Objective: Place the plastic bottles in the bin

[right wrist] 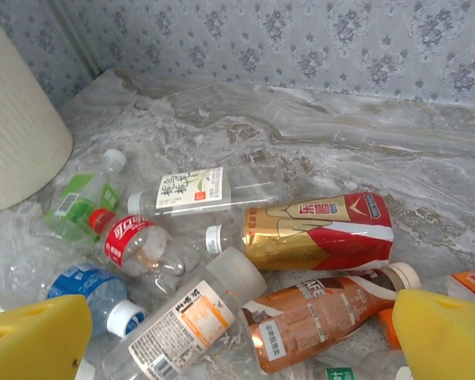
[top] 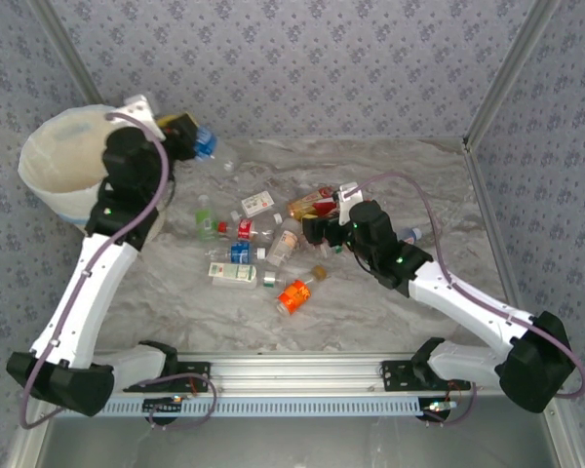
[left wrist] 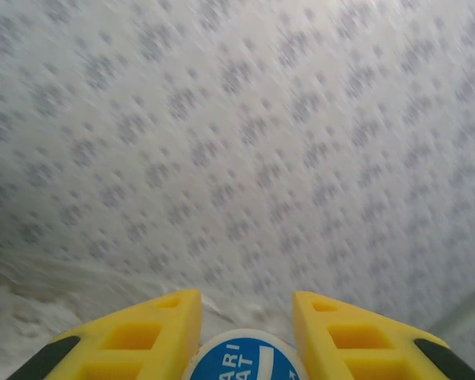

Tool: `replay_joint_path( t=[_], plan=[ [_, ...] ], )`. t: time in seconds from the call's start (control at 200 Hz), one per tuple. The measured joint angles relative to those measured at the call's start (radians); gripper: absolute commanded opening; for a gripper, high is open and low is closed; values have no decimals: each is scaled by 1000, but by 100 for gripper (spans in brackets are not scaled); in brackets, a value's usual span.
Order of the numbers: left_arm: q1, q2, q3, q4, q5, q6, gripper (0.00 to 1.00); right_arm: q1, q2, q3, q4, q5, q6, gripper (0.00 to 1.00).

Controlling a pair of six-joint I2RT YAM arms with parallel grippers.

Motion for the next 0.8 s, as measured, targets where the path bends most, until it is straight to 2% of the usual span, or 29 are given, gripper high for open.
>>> replay_joint_path(
  t=[0.09,0.27,0.355,0.545,0.8],
  plan=[
    [96,51,109,-23,-37,22,0,0,9,0,15,18,18,100],
    [182,118,240,-60,-184,107,0,0,32,9,6,28,30,100],
    [235,130,242,-71,-251,142,0,0,34,14,3,28,36,100],
    [377,162,225,-82,-321,169,0,0,35,17,-6,28,48,100],
    [469,208,146,-119,-370,119,0,0,35,17,-32,28,68,100]
  ],
)
